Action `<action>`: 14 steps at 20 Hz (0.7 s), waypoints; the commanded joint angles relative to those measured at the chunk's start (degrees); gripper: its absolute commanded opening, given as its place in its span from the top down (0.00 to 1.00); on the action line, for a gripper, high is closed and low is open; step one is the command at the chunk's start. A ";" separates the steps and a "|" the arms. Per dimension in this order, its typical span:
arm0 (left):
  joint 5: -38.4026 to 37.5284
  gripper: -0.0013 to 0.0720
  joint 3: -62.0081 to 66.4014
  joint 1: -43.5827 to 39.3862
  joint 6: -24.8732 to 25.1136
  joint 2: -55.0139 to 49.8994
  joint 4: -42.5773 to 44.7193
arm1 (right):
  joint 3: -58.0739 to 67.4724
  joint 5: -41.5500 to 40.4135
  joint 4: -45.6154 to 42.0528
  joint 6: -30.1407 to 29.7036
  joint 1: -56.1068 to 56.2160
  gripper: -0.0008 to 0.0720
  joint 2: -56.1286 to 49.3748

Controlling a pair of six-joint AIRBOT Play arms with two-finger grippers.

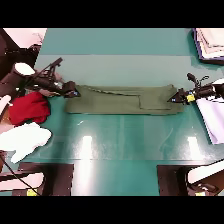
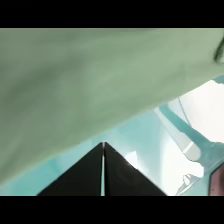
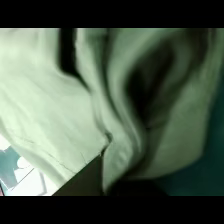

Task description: Fold the shirts.

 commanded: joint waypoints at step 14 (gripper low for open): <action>5.18 0.95 38.03 -25.27 -7.50 -35.65 0.37 | 24.41 10.27 1.22 17.51 15.52 0.97 15.82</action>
